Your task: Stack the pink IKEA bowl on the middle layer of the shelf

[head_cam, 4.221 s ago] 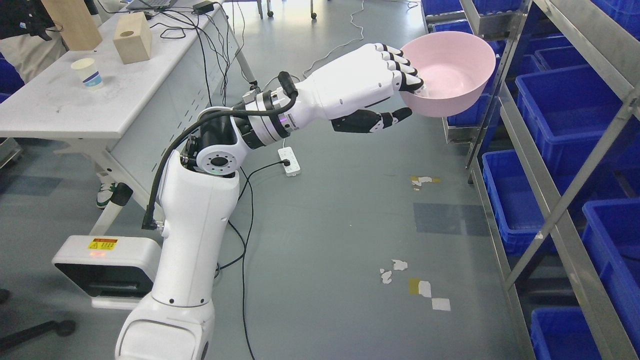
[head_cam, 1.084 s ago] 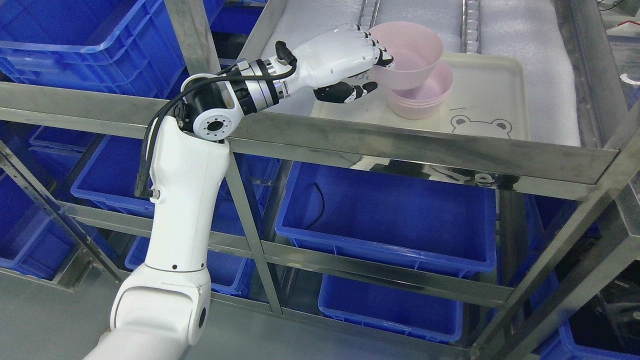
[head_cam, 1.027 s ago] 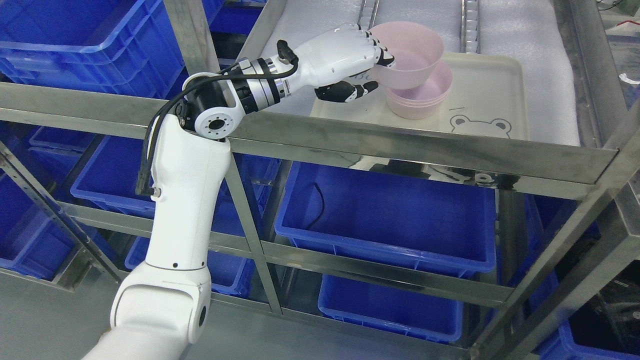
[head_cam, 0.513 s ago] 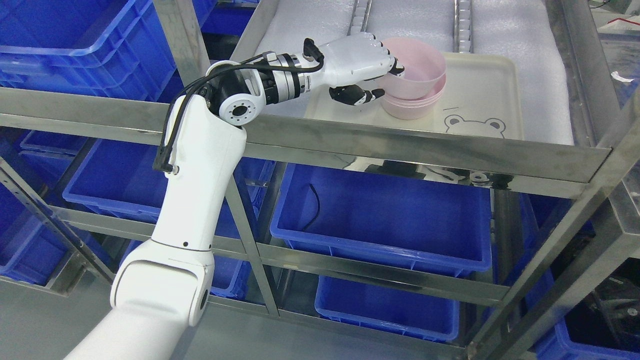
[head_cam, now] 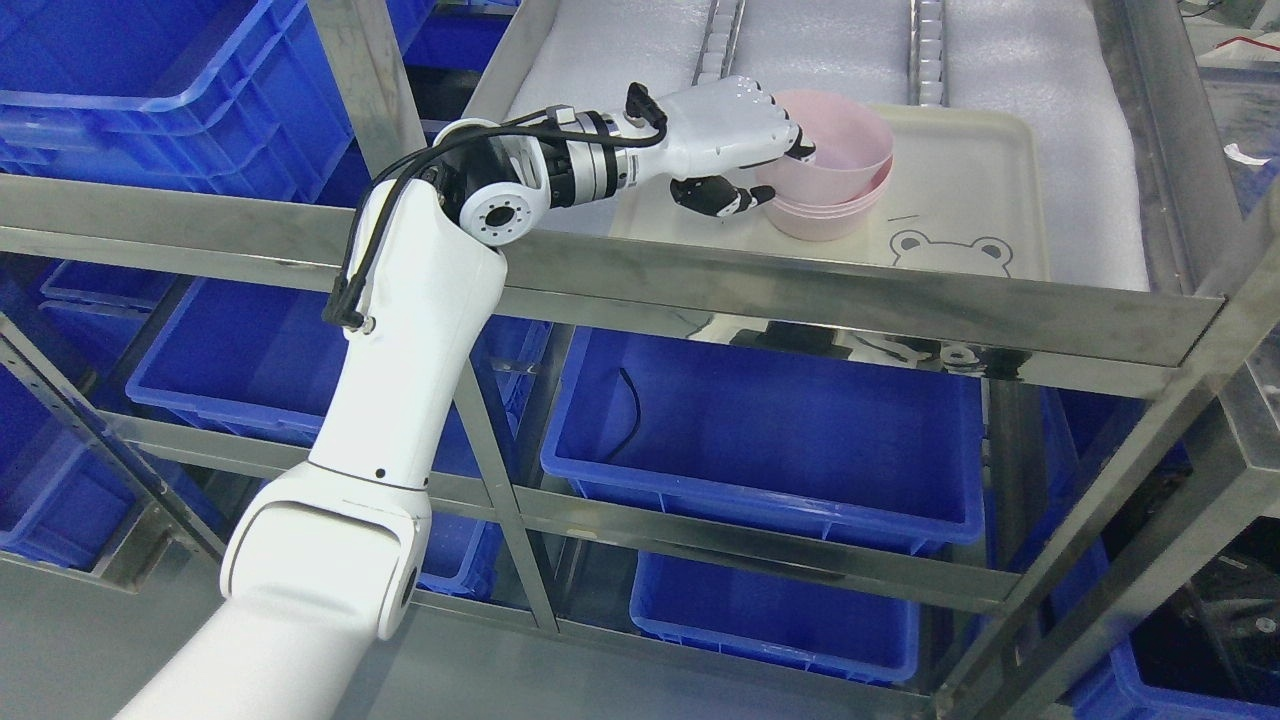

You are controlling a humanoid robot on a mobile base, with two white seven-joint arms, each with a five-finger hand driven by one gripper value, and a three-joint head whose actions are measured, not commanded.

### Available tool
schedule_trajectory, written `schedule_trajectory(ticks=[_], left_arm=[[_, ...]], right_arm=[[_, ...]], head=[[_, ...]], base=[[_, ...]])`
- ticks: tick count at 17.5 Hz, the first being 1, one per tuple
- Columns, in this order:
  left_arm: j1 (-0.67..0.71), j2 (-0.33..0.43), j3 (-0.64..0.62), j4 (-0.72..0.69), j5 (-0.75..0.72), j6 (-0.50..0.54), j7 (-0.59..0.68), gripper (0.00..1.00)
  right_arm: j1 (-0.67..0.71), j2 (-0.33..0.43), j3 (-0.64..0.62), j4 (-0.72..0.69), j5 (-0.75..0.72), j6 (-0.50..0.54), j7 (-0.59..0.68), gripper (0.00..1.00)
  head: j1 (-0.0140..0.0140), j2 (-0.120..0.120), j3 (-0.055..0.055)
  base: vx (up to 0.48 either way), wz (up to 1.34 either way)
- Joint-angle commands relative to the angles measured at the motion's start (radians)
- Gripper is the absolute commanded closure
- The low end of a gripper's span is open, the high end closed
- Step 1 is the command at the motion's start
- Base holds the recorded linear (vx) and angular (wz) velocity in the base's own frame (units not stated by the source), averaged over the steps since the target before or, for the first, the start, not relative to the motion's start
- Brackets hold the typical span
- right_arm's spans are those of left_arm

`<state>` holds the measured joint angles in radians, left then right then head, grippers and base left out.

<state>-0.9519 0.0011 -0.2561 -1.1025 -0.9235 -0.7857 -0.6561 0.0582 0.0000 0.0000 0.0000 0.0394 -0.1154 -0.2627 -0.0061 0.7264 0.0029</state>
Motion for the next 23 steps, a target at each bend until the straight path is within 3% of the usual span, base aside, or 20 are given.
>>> schedule_trajectory(ticks=[1, 6, 8, 9, 11, 16, 21, 23], left_arm=[[-0.050, 0.016, -0.028, 0.094, -0.003, 0.000, 0.019, 0.87], [-0.064, 0.016, -0.037, 0.136, 0.000, 0.000, 0.021, 0.82], [-0.064, 0.016, -0.038, 0.136, 0.002, 0.000, 0.032, 0.64], [-0.064, 0.016, -0.038, 0.135, 0.003, 0.000, 0.036, 0.45], [-0.064, 0.016, -0.037, 0.127, 0.017, 0.000, 0.038, 0.38], [-0.047, 0.016, -0.023, 0.032, 0.196, 0.000, 0.021, 0.00], [-0.054, 0.016, 0.113, -0.034, 0.281, 0.000, -0.014, 0.00], [-0.050, 0.016, 0.123, -0.057, 0.458, 0.000, -0.013, 0.00]], right_arm=[[0.000, -0.017, 0.005, -0.017, -0.001, 0.000, 0.000, 0.00], [0.000, -0.017, 0.003, -0.017, 0.000, 0.000, 0.000, 0.00], [0.000, -0.017, 0.005, -0.017, 0.000, 0.000, 0.000, 0.00], [0.000, -0.017, 0.005, -0.017, 0.000, 0.000, 0.000, 0.00], [0.000, -0.017, 0.005, -0.017, -0.001, 0.000, 0.000, 0.00], [0.000, -0.017, 0.005, -0.017, 0.000, 0.000, 0.000, 0.00], [0.000, -0.017, 0.005, -0.017, -0.001, 0.000, 0.000, 0.00], [0.000, -0.017, 0.005, -0.017, 0.000, 0.000, 0.000, 0.00]], head=[[0.0000, 0.000, 0.000], [0.0000, 0.000, 0.000], [0.0000, 0.000, 0.000], [0.0000, 0.000, 0.000], [0.0000, 0.000, 0.000], [0.0000, 0.000, 0.000], [0.0000, 0.000, 0.000], [0.0000, 0.000, 0.000]], base=[[0.000, 0.00], [0.000, 0.00], [0.000, 0.00], [0.003, -0.02], [0.003, -0.02], [-0.004, 0.02], [0.006, -0.04], [0.000, 0.00]])
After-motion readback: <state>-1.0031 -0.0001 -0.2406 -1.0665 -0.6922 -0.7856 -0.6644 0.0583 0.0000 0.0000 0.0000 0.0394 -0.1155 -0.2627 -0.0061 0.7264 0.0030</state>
